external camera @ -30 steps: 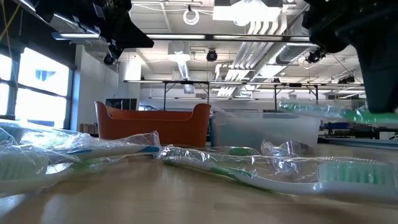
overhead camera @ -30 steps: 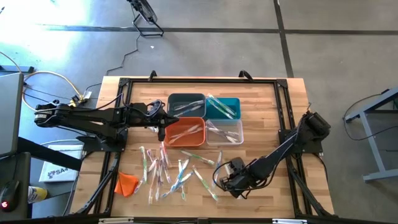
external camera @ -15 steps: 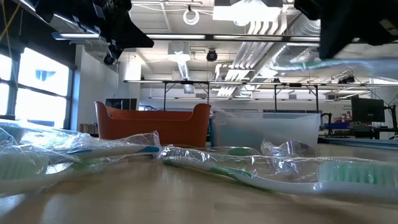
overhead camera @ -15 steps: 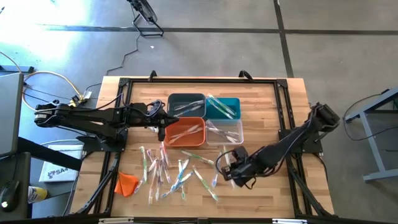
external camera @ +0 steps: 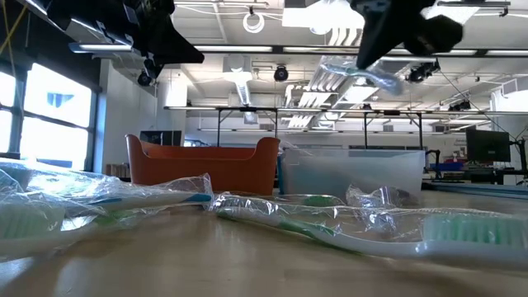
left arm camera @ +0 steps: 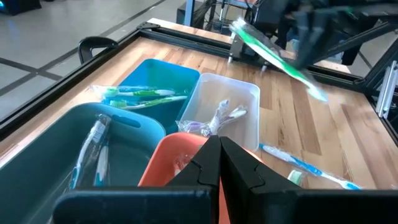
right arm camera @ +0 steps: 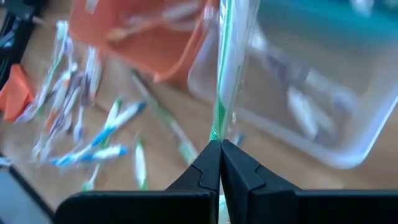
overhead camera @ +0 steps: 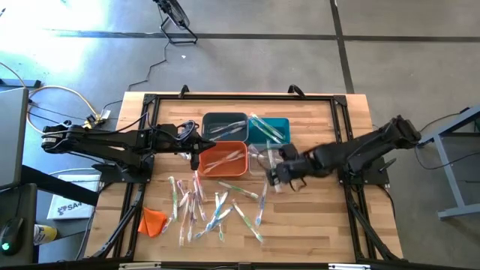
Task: Pick & Place Toothbrushes
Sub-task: Put the green toothbrush into the right blue bin
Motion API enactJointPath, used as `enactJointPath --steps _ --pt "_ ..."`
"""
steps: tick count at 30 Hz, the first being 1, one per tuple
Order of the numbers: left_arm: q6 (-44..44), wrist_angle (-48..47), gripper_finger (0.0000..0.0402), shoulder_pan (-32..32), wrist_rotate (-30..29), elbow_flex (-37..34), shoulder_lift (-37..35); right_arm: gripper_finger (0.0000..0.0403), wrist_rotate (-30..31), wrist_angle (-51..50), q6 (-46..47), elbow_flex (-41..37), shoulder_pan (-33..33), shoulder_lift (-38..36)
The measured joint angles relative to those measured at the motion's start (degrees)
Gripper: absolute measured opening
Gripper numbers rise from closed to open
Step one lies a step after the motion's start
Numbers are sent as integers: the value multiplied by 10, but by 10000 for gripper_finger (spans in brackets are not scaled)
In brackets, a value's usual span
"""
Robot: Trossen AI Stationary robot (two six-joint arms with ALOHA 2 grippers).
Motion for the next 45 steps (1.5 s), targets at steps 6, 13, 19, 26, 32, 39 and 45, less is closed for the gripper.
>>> enactJointPath --steps 6,13,19,26,32,39,45 --pt "-9 1 0 0 0 0 0 2 10 -1 -174 0 -94 -6" --pt "-9 7 0 0 -1 0 0 2 12 1 -413 0 -202 -6" --pt "-9 7 0 0 -3 0 0 2 27 14 -610 0 -280 -6" --pt "-28 7 0 0 -32 0 0 2 -40 67 -731 0 -338 2" --pt "-41 7 0 0 -43 0 0 2 -85 84 -758 1 -363 23" --pt "-41 4 0 0 -43 0 0 2 -115 104 -758 0 -363 67" --pt "-41 4 0 0 -43 0 0 2 -116 106 -759 0 -365 99"
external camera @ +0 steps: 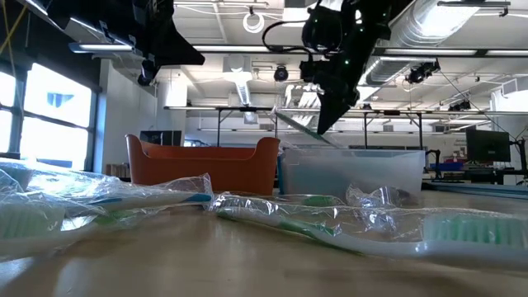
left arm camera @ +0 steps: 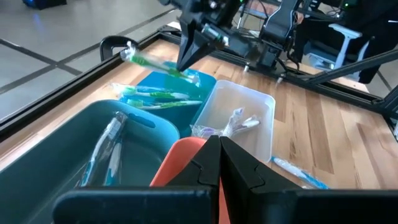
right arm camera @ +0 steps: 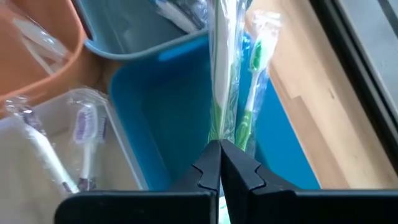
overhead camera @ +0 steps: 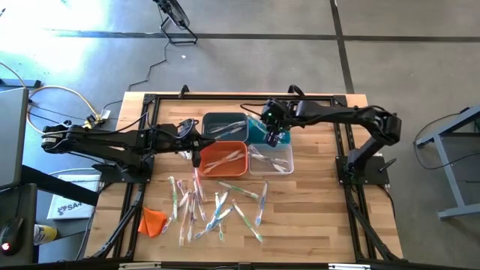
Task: Pick & Place Toothbrushes
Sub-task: Put the green toothbrush into the right blue bin
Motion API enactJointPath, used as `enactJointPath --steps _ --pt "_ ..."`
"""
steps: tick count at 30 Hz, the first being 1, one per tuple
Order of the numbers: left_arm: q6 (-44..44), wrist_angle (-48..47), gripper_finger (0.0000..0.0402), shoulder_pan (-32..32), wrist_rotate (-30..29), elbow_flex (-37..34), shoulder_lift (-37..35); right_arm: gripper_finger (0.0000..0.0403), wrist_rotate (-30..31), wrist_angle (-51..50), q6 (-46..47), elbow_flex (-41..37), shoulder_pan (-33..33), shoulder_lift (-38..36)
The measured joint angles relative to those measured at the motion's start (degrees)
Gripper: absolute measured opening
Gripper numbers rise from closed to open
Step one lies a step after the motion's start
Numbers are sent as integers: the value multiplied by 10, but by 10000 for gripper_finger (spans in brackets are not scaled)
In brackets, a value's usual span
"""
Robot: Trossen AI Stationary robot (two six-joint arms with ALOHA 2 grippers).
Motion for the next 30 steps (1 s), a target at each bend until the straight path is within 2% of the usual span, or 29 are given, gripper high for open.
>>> enactJointPath --steps 17,30 --pt "0 -4 0 0 0 0 0 2 -26 -17 5 -1 -33 23" --pt "6 -4 0 0 0 0 0 8 -24 -12 7 0 -33 23"
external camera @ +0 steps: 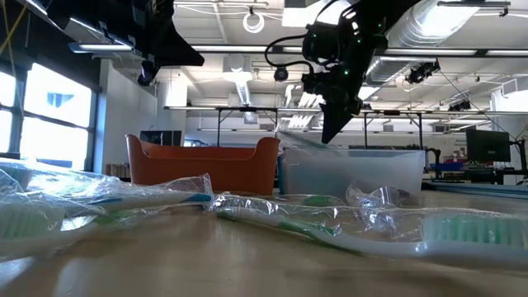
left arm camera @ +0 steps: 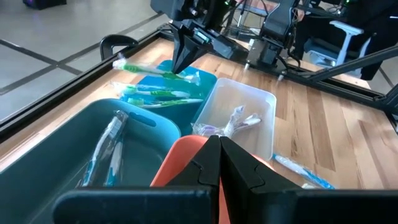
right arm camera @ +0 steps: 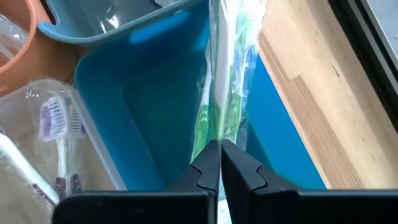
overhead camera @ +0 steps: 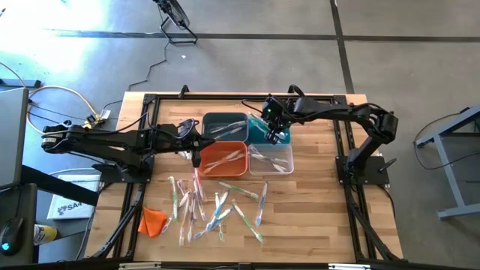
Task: Pick & Place Toothbrushes
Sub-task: Put the green toothbrush into the right blue bin, then put the blue toothbrush into the left blue bin
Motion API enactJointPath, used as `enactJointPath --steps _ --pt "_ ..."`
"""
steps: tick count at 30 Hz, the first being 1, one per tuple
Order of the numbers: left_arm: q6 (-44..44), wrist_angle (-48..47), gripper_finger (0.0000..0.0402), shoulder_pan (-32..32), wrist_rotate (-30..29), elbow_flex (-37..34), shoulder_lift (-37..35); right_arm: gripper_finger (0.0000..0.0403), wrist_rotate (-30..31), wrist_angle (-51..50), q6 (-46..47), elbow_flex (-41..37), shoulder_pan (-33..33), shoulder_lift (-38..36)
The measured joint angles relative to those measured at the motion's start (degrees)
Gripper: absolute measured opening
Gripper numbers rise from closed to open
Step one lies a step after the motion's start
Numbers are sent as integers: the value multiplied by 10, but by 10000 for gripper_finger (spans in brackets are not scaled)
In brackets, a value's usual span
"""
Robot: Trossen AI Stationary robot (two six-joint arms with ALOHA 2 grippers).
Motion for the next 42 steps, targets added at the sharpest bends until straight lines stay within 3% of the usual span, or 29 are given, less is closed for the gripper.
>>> enactJointPath --steps 10,16,29,33,42 --pt "0 0 0 0 0 0 0 90 29 2 56 0 0 0" --pt "0 0 0 0 0 0 0 99 23 -6 94 0 2 -11" --pt "0 0 0 0 3 0 0 72 -192 30 235 1 23 -99" --pt "0 0 0 0 4 0 0 72 -253 64 236 1 39 -101" --pt "0 0 0 0 32 0 0 72 -270 181 234 1 74 -101"
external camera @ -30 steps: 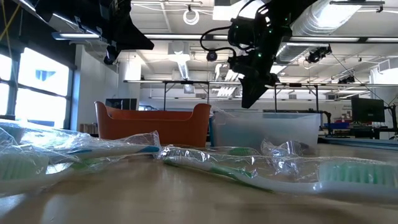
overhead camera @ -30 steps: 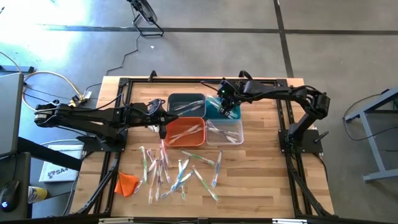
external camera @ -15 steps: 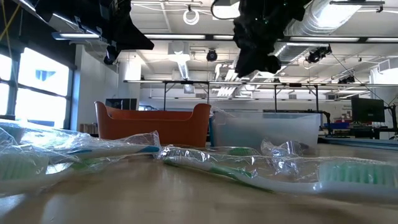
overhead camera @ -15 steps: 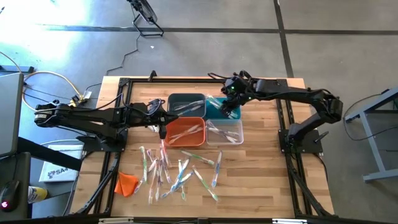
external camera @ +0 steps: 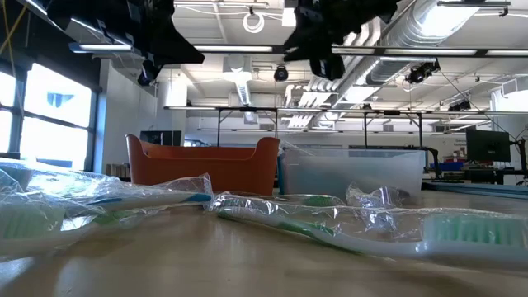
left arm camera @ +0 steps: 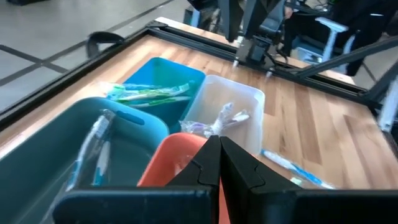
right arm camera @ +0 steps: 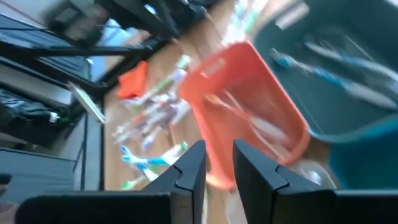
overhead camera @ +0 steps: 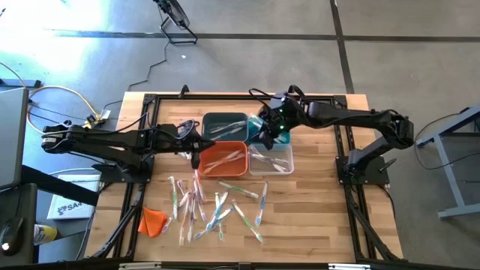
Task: Pick & Place Toothbrushes
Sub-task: Put the blue toothbrush into the left blue bin
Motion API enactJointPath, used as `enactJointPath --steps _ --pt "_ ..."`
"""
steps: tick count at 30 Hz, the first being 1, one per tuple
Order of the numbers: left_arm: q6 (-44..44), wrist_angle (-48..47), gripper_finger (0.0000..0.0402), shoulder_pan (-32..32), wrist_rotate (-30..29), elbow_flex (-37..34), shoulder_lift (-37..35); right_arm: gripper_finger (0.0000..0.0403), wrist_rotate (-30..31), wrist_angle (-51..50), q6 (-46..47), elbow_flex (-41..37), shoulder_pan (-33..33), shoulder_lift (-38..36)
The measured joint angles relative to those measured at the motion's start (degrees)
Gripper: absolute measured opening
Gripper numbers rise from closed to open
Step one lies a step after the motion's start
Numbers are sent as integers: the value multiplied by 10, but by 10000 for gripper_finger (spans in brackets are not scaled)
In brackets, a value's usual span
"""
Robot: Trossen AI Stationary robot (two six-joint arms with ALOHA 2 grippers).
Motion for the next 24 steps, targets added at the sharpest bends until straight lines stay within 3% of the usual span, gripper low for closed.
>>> enactJointPath --steps 10,18,24 --pt "0 0 0 0 39 0 0 72 43 121 86 0 42 0" --pt "0 0 0 0 39 0 0 69 268 190 166 0 154 0" --pt "0 0 0 0 43 0 0 43 429 274 161 0 254 0"
